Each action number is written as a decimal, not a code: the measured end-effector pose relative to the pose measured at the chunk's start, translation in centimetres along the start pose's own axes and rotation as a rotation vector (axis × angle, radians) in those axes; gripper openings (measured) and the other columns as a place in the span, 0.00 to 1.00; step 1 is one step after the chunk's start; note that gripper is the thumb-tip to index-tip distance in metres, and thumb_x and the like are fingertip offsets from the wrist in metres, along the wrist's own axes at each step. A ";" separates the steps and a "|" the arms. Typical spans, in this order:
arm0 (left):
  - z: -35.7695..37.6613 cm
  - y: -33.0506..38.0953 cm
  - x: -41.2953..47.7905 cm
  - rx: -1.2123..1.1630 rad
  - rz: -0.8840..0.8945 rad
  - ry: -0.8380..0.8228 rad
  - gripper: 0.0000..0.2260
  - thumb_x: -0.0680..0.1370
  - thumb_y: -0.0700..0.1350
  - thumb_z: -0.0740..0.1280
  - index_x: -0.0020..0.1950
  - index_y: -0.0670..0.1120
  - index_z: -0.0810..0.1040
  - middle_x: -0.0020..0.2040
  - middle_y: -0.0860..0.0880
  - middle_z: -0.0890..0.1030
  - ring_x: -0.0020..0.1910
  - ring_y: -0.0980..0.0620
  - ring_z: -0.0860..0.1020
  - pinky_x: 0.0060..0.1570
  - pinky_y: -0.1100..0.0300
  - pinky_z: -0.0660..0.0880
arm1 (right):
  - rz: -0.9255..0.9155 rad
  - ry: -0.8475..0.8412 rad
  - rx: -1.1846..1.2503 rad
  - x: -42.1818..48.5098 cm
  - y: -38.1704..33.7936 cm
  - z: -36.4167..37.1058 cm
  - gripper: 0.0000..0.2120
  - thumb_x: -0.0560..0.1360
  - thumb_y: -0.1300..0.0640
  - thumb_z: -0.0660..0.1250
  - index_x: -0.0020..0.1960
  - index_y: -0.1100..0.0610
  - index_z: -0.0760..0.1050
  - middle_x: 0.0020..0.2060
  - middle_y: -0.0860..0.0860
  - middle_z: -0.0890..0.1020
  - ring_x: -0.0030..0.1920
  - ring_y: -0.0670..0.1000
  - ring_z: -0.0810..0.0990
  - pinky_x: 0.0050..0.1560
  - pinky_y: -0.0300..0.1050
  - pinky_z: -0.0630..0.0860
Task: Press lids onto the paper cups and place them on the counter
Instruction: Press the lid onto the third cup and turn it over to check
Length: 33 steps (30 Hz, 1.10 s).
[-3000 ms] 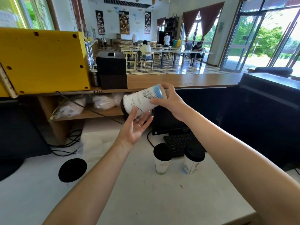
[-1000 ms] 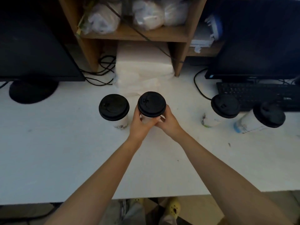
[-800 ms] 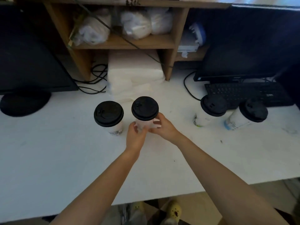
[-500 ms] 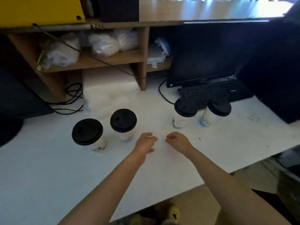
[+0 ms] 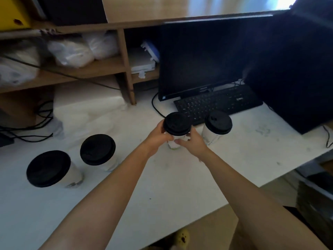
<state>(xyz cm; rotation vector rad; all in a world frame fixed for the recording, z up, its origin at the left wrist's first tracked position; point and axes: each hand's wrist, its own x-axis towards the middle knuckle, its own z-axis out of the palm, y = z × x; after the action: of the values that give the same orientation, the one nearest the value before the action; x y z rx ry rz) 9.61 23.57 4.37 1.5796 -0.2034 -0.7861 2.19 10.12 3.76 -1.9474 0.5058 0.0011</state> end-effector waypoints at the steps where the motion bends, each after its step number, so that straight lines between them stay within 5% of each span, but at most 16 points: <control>1: 0.0 0.0 -0.1 -0.006 0.004 0.002 0.36 0.67 0.25 0.64 0.72 0.47 0.64 0.68 0.48 0.72 0.68 0.50 0.69 0.62 0.57 0.70 | -0.016 -0.008 0.014 0.0 0.1 -0.2 0.35 0.70 0.60 0.74 0.71 0.56 0.61 0.64 0.52 0.74 0.61 0.50 0.72 0.58 0.41 0.68; 10: -0.2 -1.0 -6.2 0.073 0.067 -0.057 0.32 0.70 0.30 0.69 0.66 0.57 0.68 0.66 0.55 0.74 0.67 0.57 0.70 0.60 0.61 0.72 | -0.058 -0.024 0.082 -5.4 1.3 0.5 0.32 0.68 0.60 0.76 0.66 0.51 0.65 0.57 0.45 0.75 0.57 0.46 0.74 0.61 0.43 0.72; 15: 0.0 -2.7 -10.9 0.002 0.029 -0.004 0.31 0.63 0.37 0.72 0.62 0.60 0.70 0.63 0.59 0.75 0.65 0.61 0.71 0.62 0.58 0.71 | -0.085 -0.063 0.092 -9.6 2.5 2.2 0.32 0.69 0.58 0.75 0.66 0.45 0.63 0.61 0.43 0.74 0.61 0.46 0.74 0.63 0.44 0.73; 22: -0.3 -4.9 -13.8 -0.036 0.018 0.054 0.29 0.71 0.30 0.68 0.65 0.56 0.71 0.64 0.58 0.75 0.65 0.61 0.71 0.64 0.58 0.70 | -0.101 -0.098 0.082 -12.2 2.5 3.7 0.31 0.71 0.56 0.73 0.62 0.34 0.61 0.59 0.31 0.70 0.59 0.35 0.72 0.60 0.30 0.70; 25: -0.5 -4.6 -13.8 -0.041 0.013 0.112 0.26 0.74 0.28 0.61 0.61 0.57 0.73 0.64 0.58 0.76 0.65 0.59 0.72 0.64 0.58 0.69 | -0.069 -0.148 0.058 -12.0 3.2 3.2 0.28 0.73 0.59 0.71 0.66 0.41 0.64 0.63 0.38 0.73 0.61 0.40 0.73 0.64 0.39 0.71; 28: -0.2 -3.5 -13.5 -0.004 0.061 0.337 0.16 0.80 0.37 0.58 0.63 0.54 0.73 0.63 0.55 0.76 0.63 0.57 0.73 0.63 0.62 0.68 | 0.008 0.031 0.129 -11.2 2.9 1.9 0.19 0.76 0.69 0.60 0.64 0.54 0.72 0.59 0.50 0.78 0.57 0.48 0.78 0.64 0.53 0.72; 30: 0.9 -2.6 -13.0 0.051 0.112 0.455 0.13 0.81 0.47 0.57 0.64 0.54 0.73 0.61 0.57 0.76 0.60 0.59 0.73 0.58 0.68 0.67 | 0.041 0.150 0.264 -10.4 1.1 1.4 0.14 0.80 0.64 0.56 0.61 0.54 0.74 0.56 0.50 0.80 0.56 0.50 0.79 0.63 0.51 0.73; 33: 3.1 -2.0 -11.9 0.212 0.120 0.465 0.15 0.82 0.49 0.54 0.65 0.50 0.73 0.58 0.57 0.75 0.56 0.59 0.72 0.52 0.70 0.67 | 0.060 0.052 0.260 -9.3 -2.1 2.1 0.15 0.81 0.52 0.54 0.62 0.53 0.75 0.56 0.46 0.80 0.57 0.45 0.77 0.61 0.41 0.72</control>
<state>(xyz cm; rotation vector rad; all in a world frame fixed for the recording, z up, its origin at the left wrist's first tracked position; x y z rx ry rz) -1.72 28.07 6.95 1.8857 -0.0411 -0.2957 -5.07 15.91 6.83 -1.6815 0.5691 -0.0741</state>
